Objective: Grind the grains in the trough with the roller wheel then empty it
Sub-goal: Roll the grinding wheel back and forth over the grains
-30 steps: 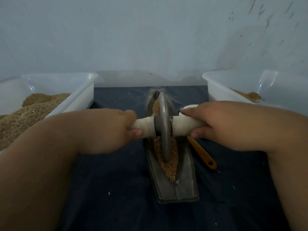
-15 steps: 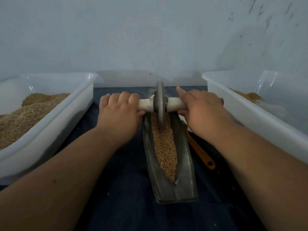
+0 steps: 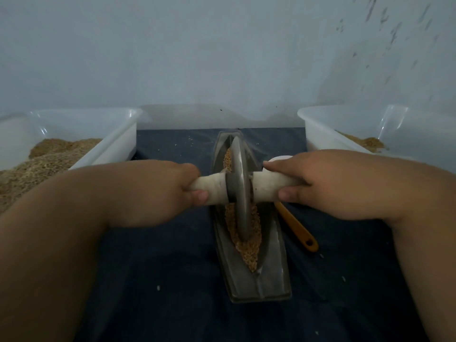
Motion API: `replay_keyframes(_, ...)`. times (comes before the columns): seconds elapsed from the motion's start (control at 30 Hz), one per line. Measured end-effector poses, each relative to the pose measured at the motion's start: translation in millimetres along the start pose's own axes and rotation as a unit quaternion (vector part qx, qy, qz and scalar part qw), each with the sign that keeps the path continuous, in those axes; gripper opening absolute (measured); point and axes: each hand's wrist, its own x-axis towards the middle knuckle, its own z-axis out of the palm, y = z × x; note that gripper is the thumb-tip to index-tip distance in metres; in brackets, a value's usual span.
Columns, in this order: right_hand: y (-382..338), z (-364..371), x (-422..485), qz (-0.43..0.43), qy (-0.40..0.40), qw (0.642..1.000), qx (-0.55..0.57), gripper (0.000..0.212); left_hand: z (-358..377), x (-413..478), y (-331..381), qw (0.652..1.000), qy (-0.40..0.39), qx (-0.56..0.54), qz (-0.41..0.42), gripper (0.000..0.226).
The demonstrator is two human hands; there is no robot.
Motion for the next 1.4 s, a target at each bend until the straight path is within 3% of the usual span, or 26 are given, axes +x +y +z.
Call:
replay_keyframes(0.13,-9.3,6.2,2.0,-0.014,0.054,0.998,-0.021,0.059,0.5,3.2,-1.8,0.999,-0.032,-0.017,-0.008,0.026)
replay_keyframes(0.2,-8.5,13.4,11.5,-0.008,0.101,0.995,-0.020,0.053,4.8,11.2,-4.9,0.999,-0.012,-0.026,-0.021,0.027)
replay_keyframes(0.3,-1.8,31.9,30.4,0.021,0.185,0.979,-0.078,0.054,18.4,29.4,-10.5,0.993,0.109,0.020,-0.033,0.031)
replay_keyframes(0.4,3.9,45.5,46.0,0.051,0.243,0.964,-0.090,0.059,35.8,48.6,-10.3,0.961,0.247,0.100,-0.068,0.035)
replay_keyframes(0.57,6.1,47.5,51.8,0.059,0.246,0.966,-0.062,0.062,52.5,60.9,-8.5,0.935,0.321,0.130,-0.078,0.043)
replay_keyframes(0.73,-7.3,27.1,31.7,0.054,0.160,0.983,-0.066,0.062,36.1,43.5,-13.2,0.964,0.237,0.114,-0.032,0.047)
replay_keyframes(0.93,-14.4,-6.6,-3.9,0.005,-0.006,0.999,-0.043,0.060,4.2,3.5,-0.3,0.999,0.023,0.034,0.002,0.041)
replay_keyframes(1.13,-7.0,-6.2,-1.1,0.010,-0.033,0.999,0.025,0.054,0.4,0.1,3.2,1.000,0.002,0.025,-0.002,0.035)
replay_keyframes(1.2,-2.7,2.1,7.3,0.023,0.003,0.999,0.044,0.055,6.7,11.5,-1.8,0.999,0.034,0.024,-0.009,0.031)
replay_keyframes(1.27,1.0,15.7,19.5,0.044,0.065,0.996,0.035,0.057,18.5,25.8,-7.0,0.990,0.119,0.067,-0.017,0.033)
replay_keyframes(1.4,3.3,40.9,44.1,0.064,0.217,0.972,-0.058,0.057,44.0,52.8,-7.3,0.941,0.299,0.140,-0.069,0.038)
